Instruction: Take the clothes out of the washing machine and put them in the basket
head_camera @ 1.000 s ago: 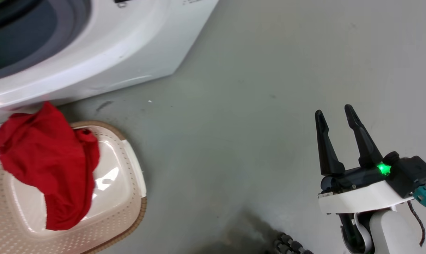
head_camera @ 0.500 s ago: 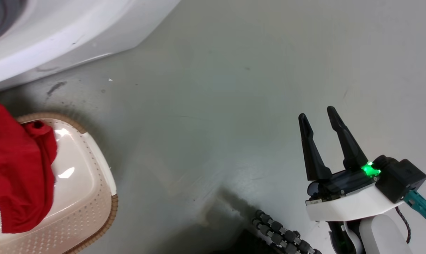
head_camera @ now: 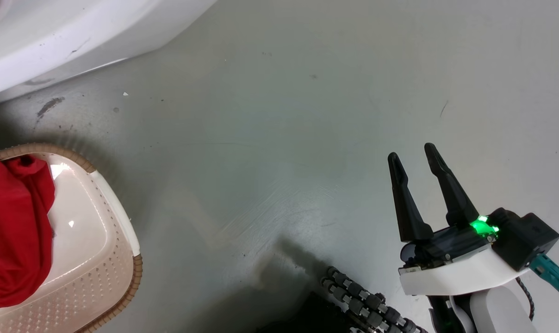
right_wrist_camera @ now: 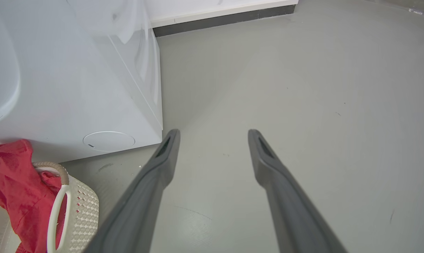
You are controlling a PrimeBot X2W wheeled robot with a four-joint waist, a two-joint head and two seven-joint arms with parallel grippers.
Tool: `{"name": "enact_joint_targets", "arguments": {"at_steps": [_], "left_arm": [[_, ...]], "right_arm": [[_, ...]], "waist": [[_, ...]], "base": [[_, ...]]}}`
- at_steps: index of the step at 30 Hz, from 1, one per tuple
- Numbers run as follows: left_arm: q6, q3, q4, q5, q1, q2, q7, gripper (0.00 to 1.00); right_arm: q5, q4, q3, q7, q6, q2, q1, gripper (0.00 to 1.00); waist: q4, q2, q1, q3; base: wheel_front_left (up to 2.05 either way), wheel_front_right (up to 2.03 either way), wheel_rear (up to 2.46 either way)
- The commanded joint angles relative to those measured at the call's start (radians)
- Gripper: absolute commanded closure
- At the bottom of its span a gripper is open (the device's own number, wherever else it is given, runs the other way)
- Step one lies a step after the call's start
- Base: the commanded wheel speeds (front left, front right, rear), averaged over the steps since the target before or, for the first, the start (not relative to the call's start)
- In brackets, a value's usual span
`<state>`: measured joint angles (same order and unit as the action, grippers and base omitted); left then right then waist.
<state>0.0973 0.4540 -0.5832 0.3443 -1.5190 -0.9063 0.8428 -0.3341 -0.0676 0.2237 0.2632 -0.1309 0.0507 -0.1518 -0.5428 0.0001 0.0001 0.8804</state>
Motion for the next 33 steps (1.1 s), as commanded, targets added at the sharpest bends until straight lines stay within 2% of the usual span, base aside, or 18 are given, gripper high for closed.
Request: {"name": "enact_joint_targets", "arguments": {"at_steps": [1, 7, 13, 16, 20, 29, 33], "left_arm": [[-0.007, 0.003, 0.009, -0.004, 0.008, -0.008, 0.013, 1.0], [-0.047, -0.001, 0.079, -0.007, 0.028, -0.03, 0.05, 1.0], [-0.111, -0.033, 0.151, -0.01, 0.061, -0.054, -0.025, 1.0], [-0.133, -0.05, 0.171, -0.004, 0.079, -0.064, -0.083, 1.0], [-0.141, -0.067, 0.174, 0.007, 0.091, -0.064, -0.169, 1.0], [-0.151, -0.094, 0.11, 0.038, 0.141, -0.009, -0.425, 1.0], [-0.158, -0.1, 0.092, 0.048, 0.164, 0.007, -0.499, 1.0]], "right_arm": [[-0.003, -0.007, 0.0, 0.002, 0.0, -0.001, 0.009, 0.0], [-0.009, -0.013, -0.008, 0.002, 0.0, -0.001, 0.011, 0.0], [-0.011, -0.009, -0.005, 0.002, 0.0, -0.001, -0.014, 0.0], [-0.009, -0.006, -0.001, 0.002, 0.0, -0.001, -0.024, 0.0], [-0.005, 0.0, -0.013, 0.002, 0.0, -0.001, -0.041, 0.0], [0.02, -0.001, -0.066, 0.002, 0.0, 0.0, -0.054, 0.0], [0.03, -0.004, -0.079, 0.002, 0.0, -0.001, -0.056, 0.0]], "waist": [[0.0, -0.0001, -0.0001, 0.001], [-0.001, -0.0001, -0.0001, 0.004], [-0.004, -0.0001, -0.0001, 0.0], [-0.006, -0.0001, -0.0001, -0.004], [0.003, -0.0001, -0.0001, -0.014], [0.054, -0.0001, -0.0001, -0.078], [0.068, -0.0001, -0.0001, -0.097]], "base": [[0.0, 0.0, 0.0], [0.0, 0.0, 0.0], [0.0, 0.0, 0.0], [0.0, 0.0, 0.0], [0.0, 0.0, 0.0], [0.0, 0.0, 0.0], [0.0, 0.0, 0.0]]}}
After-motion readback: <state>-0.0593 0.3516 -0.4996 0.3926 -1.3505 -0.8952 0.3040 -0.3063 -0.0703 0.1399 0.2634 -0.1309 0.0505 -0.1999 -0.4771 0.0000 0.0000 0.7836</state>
